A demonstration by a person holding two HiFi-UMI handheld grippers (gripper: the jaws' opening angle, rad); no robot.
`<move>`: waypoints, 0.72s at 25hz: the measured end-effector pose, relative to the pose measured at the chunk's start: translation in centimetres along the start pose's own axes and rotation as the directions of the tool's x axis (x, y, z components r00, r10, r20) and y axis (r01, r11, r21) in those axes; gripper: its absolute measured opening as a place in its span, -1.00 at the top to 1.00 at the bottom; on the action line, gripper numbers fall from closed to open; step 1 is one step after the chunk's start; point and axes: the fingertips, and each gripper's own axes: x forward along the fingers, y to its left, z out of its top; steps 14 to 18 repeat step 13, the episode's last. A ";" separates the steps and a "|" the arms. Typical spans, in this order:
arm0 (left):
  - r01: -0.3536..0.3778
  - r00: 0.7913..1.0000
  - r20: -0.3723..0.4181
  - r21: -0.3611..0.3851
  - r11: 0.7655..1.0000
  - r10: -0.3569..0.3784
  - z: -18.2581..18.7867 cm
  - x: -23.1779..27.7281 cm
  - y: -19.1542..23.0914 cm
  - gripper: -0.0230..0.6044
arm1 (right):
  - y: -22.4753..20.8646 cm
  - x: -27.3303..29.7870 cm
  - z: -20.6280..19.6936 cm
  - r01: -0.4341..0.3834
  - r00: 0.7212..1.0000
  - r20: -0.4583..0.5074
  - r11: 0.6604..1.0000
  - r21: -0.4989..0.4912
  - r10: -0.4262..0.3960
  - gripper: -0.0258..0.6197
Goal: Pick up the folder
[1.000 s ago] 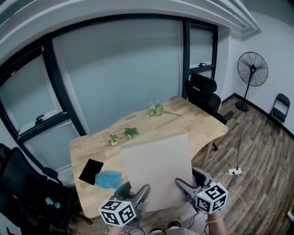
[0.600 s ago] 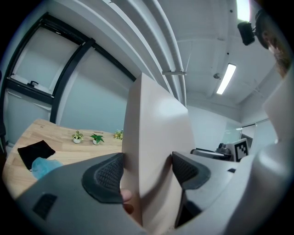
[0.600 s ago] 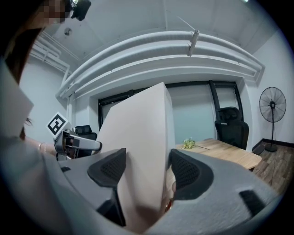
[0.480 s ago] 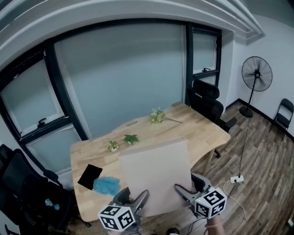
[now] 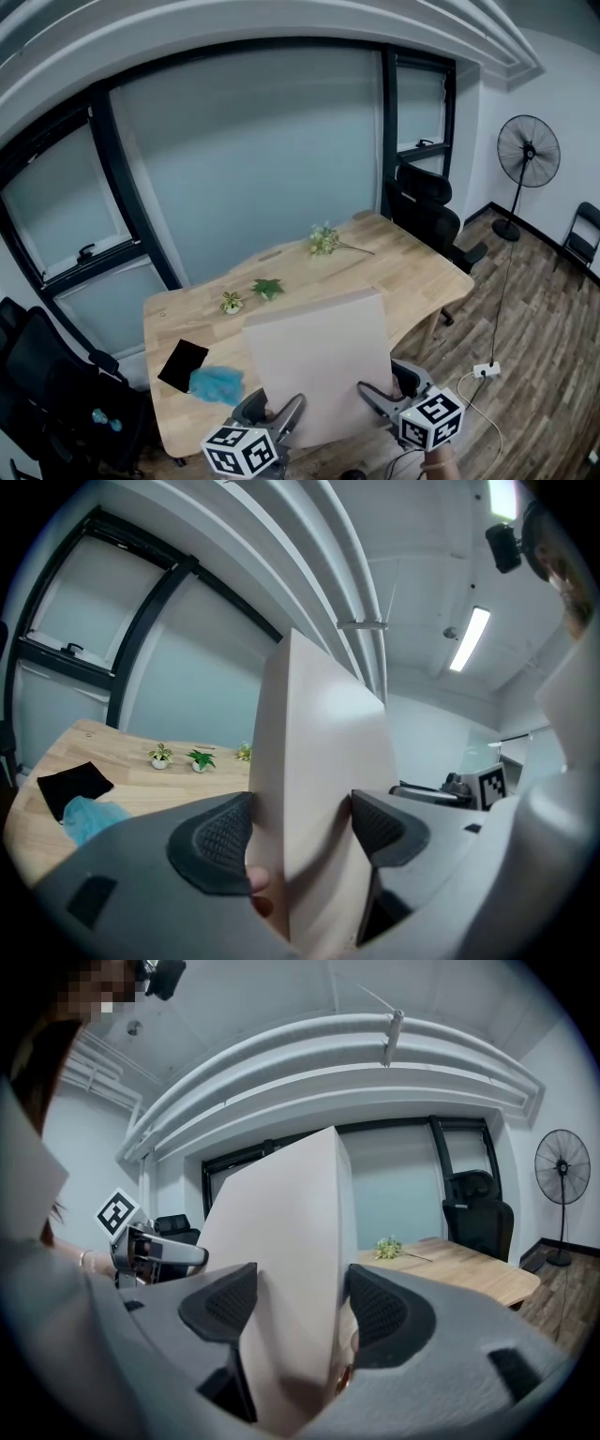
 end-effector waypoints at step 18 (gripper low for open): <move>-0.006 1.000 -0.024 -0.044 0.999 0.005 -1.1 1.4 0.4 -0.09 | -1.4 0.5 -1.3 -0.004 0.999 -0.044 1.000 0.004 0.004 -0.04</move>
